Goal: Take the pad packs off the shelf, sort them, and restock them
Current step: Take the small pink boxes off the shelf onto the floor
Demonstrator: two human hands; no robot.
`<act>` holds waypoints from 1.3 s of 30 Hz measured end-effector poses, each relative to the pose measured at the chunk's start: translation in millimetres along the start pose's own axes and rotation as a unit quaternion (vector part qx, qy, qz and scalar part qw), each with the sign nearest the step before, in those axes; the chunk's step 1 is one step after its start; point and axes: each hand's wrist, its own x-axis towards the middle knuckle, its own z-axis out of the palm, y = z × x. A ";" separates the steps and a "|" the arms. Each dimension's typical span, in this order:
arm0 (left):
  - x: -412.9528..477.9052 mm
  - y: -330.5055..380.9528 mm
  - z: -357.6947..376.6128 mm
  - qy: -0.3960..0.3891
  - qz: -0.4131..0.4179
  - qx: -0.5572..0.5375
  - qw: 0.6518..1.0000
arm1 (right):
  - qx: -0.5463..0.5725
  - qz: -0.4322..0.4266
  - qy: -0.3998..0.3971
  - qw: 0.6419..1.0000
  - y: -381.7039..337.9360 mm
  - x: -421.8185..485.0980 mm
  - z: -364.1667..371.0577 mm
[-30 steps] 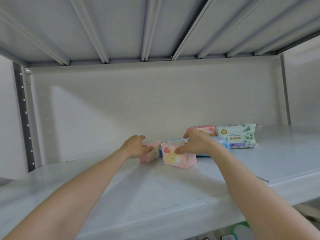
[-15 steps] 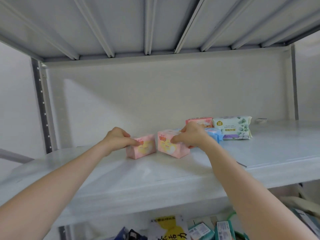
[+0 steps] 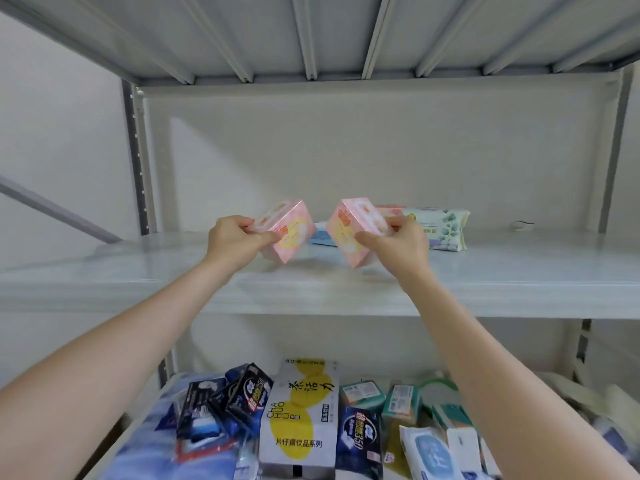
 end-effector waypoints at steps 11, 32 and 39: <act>-104.3 46.4 -36.0 -0.041 -0.010 -0.037 0.998 | 0.075 -0.002 -0.029 0.997 -19.9 -90.6 -61.0; -406.5 -46.9 -45.6 -0.234 -0.178 0.006 0.956 | -0.034 0.199 -0.073 0.977 87.3 -370.9 -175.2; -510.9 -75.1 -2.7 -0.267 -0.241 0.027 0.933 | -0.075 0.284 -0.101 0.950 157.4 -445.2 -228.6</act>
